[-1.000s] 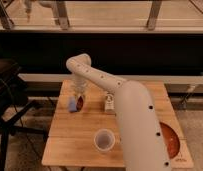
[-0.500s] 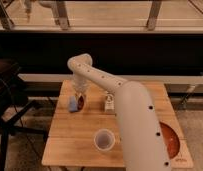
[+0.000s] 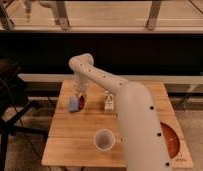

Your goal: Place the pepper on the white sponge

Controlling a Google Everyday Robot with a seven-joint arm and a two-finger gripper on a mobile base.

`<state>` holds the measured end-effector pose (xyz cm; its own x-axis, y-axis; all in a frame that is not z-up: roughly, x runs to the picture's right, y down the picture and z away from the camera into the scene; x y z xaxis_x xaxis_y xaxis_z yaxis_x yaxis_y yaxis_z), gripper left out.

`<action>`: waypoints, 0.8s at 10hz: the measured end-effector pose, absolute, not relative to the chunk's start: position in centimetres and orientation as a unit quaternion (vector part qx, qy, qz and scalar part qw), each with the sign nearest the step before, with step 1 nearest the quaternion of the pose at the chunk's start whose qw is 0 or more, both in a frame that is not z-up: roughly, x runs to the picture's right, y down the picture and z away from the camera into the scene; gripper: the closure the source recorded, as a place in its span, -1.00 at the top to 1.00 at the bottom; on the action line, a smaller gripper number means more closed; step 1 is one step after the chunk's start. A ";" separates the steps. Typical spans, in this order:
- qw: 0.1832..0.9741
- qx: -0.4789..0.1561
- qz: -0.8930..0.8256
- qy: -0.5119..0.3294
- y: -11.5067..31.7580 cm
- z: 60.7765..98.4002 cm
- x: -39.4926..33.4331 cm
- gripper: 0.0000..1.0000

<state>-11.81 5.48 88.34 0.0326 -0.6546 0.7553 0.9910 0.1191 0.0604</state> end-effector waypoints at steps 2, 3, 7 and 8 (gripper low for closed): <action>0.674 -0.247 -0.613 -0.329 5.5 88.1 -12.4 -0.77; 0.677 -0.236 -0.612 -0.334 5.4 88.0 -12.4 -0.85; 0.676 -0.209 -0.615 -0.348 5.5 87.7 -13.1 -1.00; 0.674 -0.202 -0.618 -0.352 5.5 87.6 -13.5 -1.00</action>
